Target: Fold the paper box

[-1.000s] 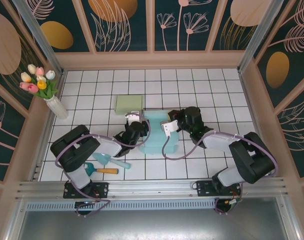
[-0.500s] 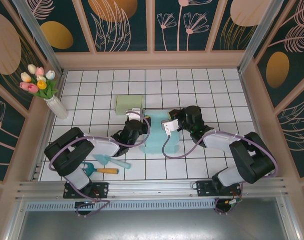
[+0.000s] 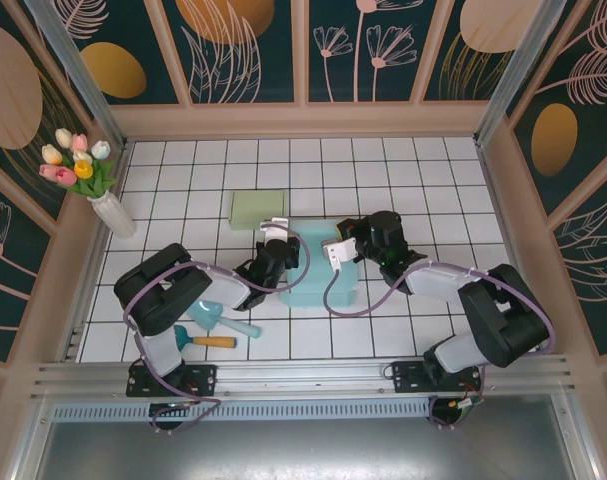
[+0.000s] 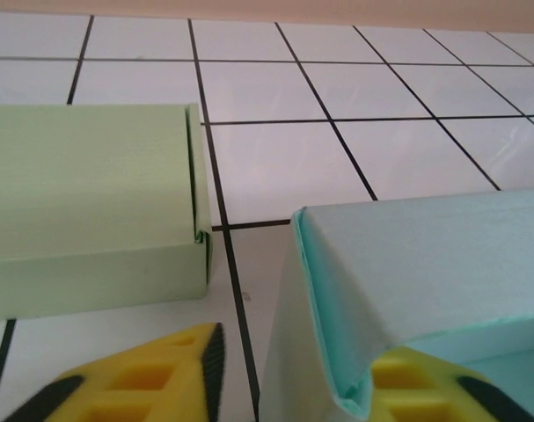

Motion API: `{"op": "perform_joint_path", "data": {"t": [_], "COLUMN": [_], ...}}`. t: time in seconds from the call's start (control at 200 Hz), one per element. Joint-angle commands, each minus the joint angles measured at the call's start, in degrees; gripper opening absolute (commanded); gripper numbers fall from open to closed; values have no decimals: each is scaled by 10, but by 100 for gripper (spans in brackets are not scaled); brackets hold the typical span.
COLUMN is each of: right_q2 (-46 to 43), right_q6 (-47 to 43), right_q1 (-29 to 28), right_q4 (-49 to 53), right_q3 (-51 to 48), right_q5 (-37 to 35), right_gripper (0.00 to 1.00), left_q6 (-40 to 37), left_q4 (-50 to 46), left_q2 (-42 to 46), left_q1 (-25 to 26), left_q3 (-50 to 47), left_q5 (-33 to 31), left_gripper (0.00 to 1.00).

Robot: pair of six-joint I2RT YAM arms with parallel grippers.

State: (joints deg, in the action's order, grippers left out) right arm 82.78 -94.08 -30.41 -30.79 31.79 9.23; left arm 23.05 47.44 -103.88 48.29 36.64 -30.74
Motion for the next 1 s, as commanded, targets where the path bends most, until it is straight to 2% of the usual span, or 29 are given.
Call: {"op": "perform_joint_path", "data": {"t": [0.0, 0.045, 0.18, 0.265, 0.465, 0.57, 0.751, 0.861, 0.996], "right_q2": [5, 6, 4, 3, 5, 6, 11, 12, 12], "right_q6": [10, 10, 9, 11, 20, 25, 55, 69, 69], "right_q1": [4, 4, 8, 10, 11, 8, 9, 9, 8], "right_q4": [47, 48, 49, 53, 54, 57, 78, 93, 86], "right_q3": [0, 1, 2, 3, 1, 1, 17, 26, 23], "right_q5": [12, 8, 3, 2, 7, 10, 24, 33, 32], "right_gripper": [0, 0, 0, 0, 0, 0, 0, 0, 0], "left_q6": [20, 35, 67, 80, 86, 74, -2, -13, -7], "left_q4": [8, -10, -58, -87, -124, -111, 1, 9, 3], "left_q2": [-17, -19, -27, -27, -28, -30, -21, -25, -22], "left_q1": [-6, -6, -9, -13, -22, -22, -22, -22, -22], "left_q3": [21, 24, 31, 33, 45, 44, 2, -1, -3], "left_q5": [-100, -134, -220, -250, -255, -238, -173, -177, -150], "left_gripper": [26, 22, 18, 14, 8, 6, 4, 8, 28]}}
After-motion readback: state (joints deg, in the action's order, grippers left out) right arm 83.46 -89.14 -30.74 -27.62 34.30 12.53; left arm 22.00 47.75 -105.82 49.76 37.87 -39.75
